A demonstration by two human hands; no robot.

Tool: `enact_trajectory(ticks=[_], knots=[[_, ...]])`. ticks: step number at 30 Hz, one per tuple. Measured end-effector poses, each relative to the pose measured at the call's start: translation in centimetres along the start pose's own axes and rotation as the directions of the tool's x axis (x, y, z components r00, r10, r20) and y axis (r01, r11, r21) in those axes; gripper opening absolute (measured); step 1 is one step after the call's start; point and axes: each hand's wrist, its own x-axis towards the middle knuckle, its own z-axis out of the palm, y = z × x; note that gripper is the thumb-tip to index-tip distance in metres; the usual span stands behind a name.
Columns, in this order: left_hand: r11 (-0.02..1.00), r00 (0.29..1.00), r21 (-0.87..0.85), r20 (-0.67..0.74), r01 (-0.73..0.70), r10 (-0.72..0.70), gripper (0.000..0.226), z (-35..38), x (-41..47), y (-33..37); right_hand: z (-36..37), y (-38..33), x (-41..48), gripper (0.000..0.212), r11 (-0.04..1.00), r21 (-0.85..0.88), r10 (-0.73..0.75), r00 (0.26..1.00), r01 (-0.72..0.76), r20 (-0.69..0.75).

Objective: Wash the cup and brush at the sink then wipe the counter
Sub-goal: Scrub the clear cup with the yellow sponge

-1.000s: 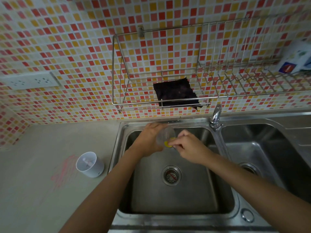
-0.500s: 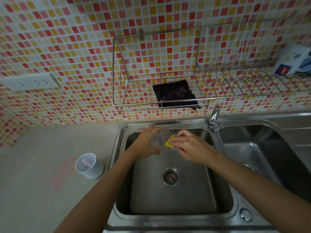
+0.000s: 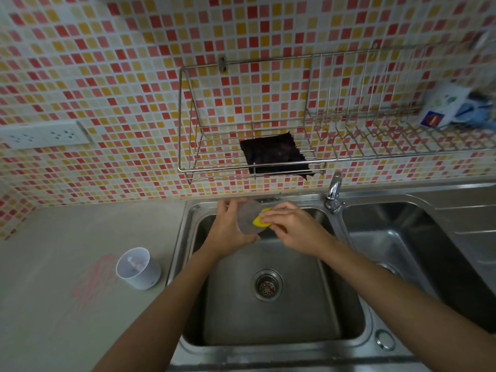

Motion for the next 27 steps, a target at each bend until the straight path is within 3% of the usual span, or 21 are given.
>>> enact_trajectory(ticks=[4, 8, 11, 13, 14, 15, 17, 21, 27], knots=[[0.992, 0.996, 0.09, 0.047, -0.086, 0.082, 0.086, -1.2, 0.1, -0.4, 0.3, -1.2, 0.7, 0.032, 0.997, 0.045, 0.061, 0.984, -0.07, 0.17], [0.968, 0.986, 0.222, 0.145, -0.117, 0.086, 0.086, -1.9, 0.2, -0.4, -0.1, -2.0, 1.4, 0.034, 0.946, -0.263, -0.136, 0.969, 0.189, 0.207], [0.967, 0.98, 0.209, 0.165, -0.143, 0.11, 0.089, -3.1, 0.4, -0.1, -0.5, -2.1, 1.5, 0.038, 0.894, -0.383, -0.194, 0.971, 0.234, 0.141], [0.96, 0.974, 0.208, 0.168, -0.186, 0.153, 0.088, -4.0, 0.5, -0.2, 0.0, -2.8, 1.1, 0.036, 0.93, -0.326, -0.157, 0.986, 0.169, 0.06], [0.958, 0.971, 0.209, 0.173, -0.198, 0.164, 0.089, -4.3, 0.4, -0.5, 0.5, -3.4, 0.7, 0.034, 0.972, -0.219, -0.084, 0.996, 0.091, 0.038], [0.957, 0.97, 0.212, 0.181, -0.198, 0.161, 0.09, -4.7, 0.3, -0.9, 0.9, -4.3, 0.6, 0.033, 0.995, -0.1, 0.014, 0.999, -0.01, 0.049], [0.958, 0.966, 0.22, 0.218, -0.185, 0.137, 0.09, -5.0, -0.1, -1.3, 1.7, -5.0, 0.4, 0.031, 0.998, -0.033, 0.053, 0.992, -0.049, 0.114], [0.953, 0.952, 0.217, 0.266, -0.21, 0.149, 0.089, -5.5, -0.7, -1.8, 1.2, -5.2, 1.6, 0.036, 0.974, -0.192, -0.088, 0.983, 0.119, 0.163], [0.979, 0.949, 0.08, 0.27, -0.188, 0.16, 0.089, -6.8, -1.1, -2.1, 1.6, -6.0, 1.7, 0.048, 0.932, -0.307, -0.158, 0.977, 0.194, 0.141]])
